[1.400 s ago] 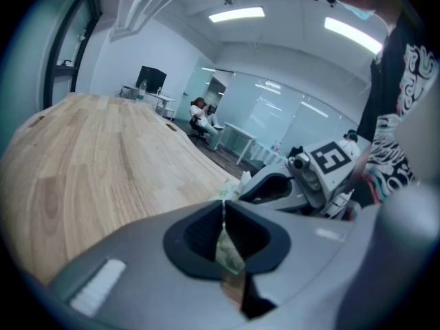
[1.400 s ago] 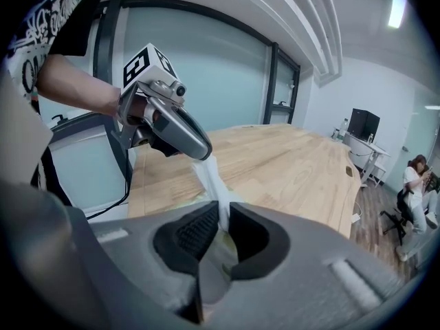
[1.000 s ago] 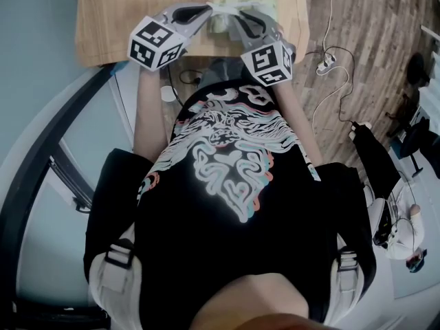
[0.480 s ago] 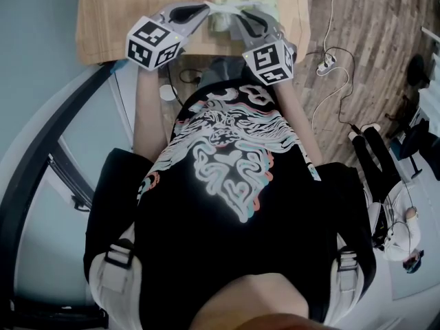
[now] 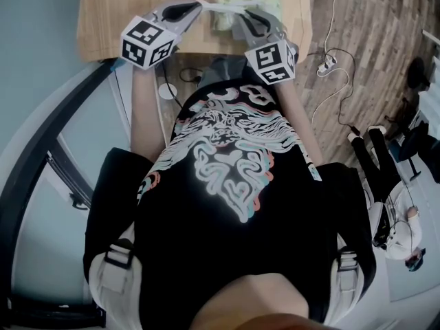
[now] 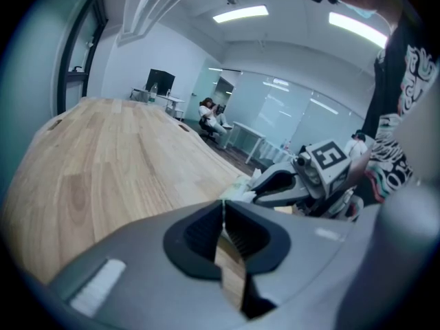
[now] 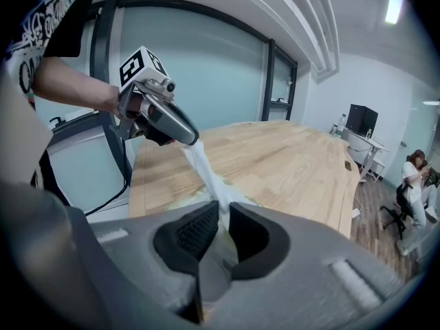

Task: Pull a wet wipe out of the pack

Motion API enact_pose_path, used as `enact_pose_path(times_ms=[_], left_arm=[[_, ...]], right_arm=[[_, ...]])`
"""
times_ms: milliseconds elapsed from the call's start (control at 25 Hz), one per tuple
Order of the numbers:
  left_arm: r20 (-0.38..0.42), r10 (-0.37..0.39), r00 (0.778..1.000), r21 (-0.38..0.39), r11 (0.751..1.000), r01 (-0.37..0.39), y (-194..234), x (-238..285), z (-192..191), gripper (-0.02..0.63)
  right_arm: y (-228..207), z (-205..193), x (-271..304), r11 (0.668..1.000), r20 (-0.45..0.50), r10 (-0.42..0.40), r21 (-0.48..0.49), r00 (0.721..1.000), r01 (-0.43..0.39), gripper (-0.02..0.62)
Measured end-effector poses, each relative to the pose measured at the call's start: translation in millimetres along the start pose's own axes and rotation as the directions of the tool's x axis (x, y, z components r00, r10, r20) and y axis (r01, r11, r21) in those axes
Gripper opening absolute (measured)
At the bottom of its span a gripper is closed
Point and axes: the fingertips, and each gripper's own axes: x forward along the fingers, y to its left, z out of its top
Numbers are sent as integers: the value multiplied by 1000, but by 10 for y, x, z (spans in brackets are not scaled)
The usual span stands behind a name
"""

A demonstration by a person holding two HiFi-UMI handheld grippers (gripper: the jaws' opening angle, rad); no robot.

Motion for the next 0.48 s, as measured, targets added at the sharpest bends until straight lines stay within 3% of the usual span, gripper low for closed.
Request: enact_pose_path(times_ms=[280, 480], left_arm=[[7, 33, 999, -15, 999, -33, 95, -116, -46, -2], [-40, 62, 997, 2, 998, -62, 165, -157, -176, -2]], right_arm=[[32, 19, 18, 1000, 4, -4, -6, 1000, 4, 49], [51, 87, 9, 1000, 33, 0, 1, 999, 0, 49]])
